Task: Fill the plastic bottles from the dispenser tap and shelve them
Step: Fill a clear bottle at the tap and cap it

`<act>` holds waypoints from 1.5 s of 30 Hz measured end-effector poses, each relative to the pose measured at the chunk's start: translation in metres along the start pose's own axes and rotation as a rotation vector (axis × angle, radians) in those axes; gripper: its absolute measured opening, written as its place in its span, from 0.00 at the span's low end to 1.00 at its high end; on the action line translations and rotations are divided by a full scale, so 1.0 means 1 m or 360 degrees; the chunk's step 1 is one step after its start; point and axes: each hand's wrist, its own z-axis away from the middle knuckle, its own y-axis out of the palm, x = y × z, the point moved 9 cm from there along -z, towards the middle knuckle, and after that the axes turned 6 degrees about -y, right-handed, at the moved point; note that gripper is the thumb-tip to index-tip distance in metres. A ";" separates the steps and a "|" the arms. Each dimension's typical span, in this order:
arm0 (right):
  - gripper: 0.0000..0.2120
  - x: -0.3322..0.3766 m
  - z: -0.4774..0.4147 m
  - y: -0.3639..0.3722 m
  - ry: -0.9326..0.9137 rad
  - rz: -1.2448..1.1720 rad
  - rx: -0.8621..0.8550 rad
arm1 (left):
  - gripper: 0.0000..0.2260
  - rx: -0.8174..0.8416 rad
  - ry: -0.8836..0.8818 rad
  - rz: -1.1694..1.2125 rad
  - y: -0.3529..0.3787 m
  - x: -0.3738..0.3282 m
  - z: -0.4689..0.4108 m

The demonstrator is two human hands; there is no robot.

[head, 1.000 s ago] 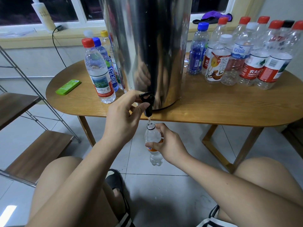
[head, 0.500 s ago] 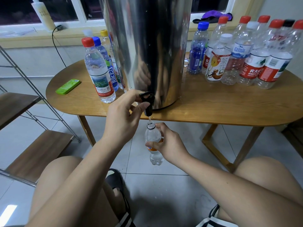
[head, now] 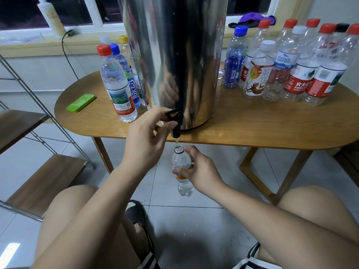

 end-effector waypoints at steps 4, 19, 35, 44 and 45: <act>0.34 0.000 0.000 0.000 -0.0003 0.0011 -0.0001 | 0.06 -0.0001 -0.0006 0.0013 0.000 0.000 0.000; 0.30 0.006 0.003 -0.004 -0.0003 0.0032 0.0001 | 0.06 0.0011 -0.0011 0.0020 0.000 0.001 0.001; 0.34 0.010 0.004 -0.005 0.0020 0.0047 0.0008 | 0.07 0.0037 -0.0061 0.0046 0.000 0.001 -0.001; 0.34 0.014 0.005 -0.008 0.0019 0.0073 0.0006 | 0.09 0.0093 -0.0160 0.0130 -0.001 0.009 -0.002; 0.34 0.014 0.006 -0.008 0.0026 0.0067 0.0009 | 0.07 0.0096 -0.0164 0.0148 -0.004 0.011 -0.002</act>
